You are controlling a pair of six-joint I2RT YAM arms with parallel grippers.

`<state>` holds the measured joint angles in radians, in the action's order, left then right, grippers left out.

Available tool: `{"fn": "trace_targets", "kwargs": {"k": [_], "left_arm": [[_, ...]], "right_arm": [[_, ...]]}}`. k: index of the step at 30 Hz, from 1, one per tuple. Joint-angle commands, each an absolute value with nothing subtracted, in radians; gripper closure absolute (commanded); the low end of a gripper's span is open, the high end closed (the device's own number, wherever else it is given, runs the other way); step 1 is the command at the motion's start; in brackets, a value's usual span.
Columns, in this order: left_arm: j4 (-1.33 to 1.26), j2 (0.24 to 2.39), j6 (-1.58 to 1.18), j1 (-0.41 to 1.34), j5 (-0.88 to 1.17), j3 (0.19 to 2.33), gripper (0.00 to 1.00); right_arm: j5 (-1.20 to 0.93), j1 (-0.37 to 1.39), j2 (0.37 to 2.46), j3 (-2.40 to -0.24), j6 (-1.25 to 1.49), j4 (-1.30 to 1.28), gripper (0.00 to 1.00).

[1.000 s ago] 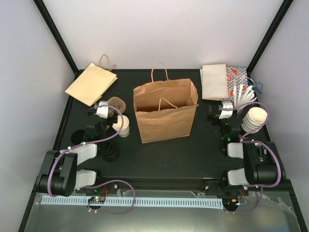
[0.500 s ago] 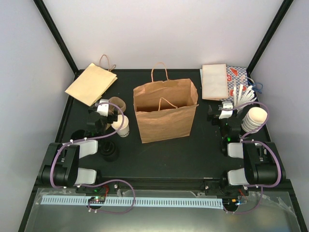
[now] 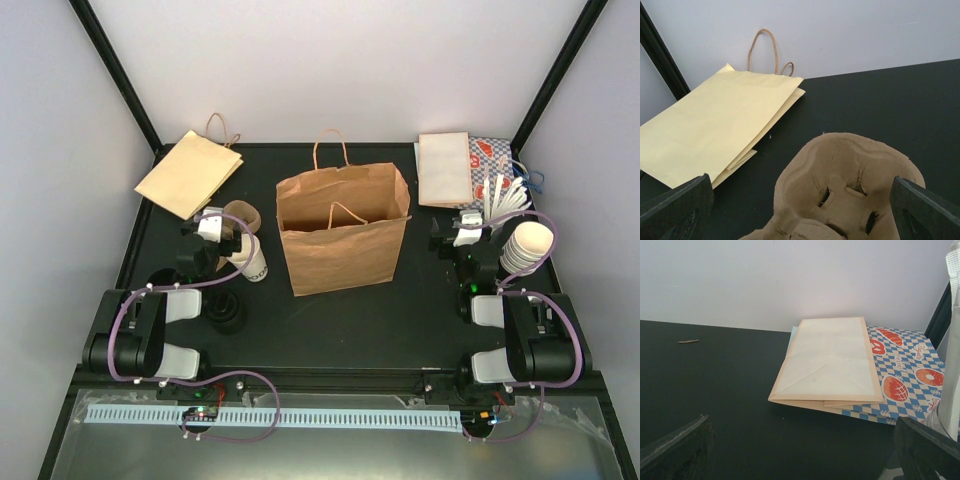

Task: Pack the takeout coffee

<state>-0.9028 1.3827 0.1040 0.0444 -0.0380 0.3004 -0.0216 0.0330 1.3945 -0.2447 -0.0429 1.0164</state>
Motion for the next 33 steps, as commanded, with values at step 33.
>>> {"fn": "trace_targets", "kwargs": {"k": [33], "left_arm": [[-0.943,1.38,0.084,0.038,-0.005,0.302,0.01]], "right_arm": [[-0.011,0.027,1.395,-0.261,-0.038,1.051,0.0]]}}
